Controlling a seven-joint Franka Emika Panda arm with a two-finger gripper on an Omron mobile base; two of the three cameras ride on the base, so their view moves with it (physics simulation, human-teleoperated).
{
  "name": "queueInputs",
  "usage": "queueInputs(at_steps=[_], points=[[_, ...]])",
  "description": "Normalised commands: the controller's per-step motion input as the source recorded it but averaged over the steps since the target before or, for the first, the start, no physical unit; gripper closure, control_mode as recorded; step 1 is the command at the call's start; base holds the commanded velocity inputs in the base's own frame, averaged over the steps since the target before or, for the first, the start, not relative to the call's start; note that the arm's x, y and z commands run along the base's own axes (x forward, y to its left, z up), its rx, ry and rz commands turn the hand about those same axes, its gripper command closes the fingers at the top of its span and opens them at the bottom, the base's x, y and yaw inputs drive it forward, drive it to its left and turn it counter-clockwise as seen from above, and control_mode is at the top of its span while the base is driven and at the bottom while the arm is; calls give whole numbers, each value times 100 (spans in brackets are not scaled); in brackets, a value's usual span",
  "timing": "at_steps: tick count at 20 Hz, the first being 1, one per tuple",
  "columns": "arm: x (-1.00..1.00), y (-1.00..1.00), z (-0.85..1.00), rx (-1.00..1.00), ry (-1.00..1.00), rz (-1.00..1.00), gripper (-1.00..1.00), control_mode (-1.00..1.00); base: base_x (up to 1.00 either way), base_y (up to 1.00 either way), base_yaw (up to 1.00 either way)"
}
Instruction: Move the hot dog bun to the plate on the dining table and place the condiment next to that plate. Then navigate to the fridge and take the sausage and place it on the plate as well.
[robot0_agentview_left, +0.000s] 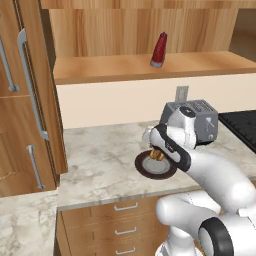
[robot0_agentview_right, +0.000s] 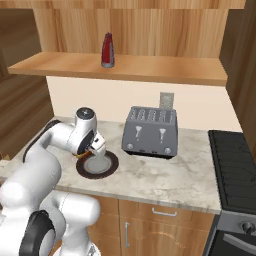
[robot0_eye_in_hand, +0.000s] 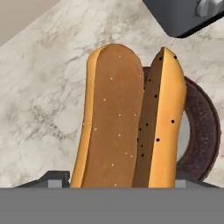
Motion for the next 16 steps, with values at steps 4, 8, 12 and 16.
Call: queueInputs(at_steps=[4, 8, 12, 16], points=[[-59, 0, 92, -4, 13, 0, 100, -100, 0, 0, 0], [-79, -9, 45, -9, 5, 1, 100, -100, 0, 0, 0], [-55, -4, 3, -11, 8, 5, 100, -100, 0, 0, 0], [-15, 0, 0, -10, 16, 2, 100, -100, 0, 0, 0]])
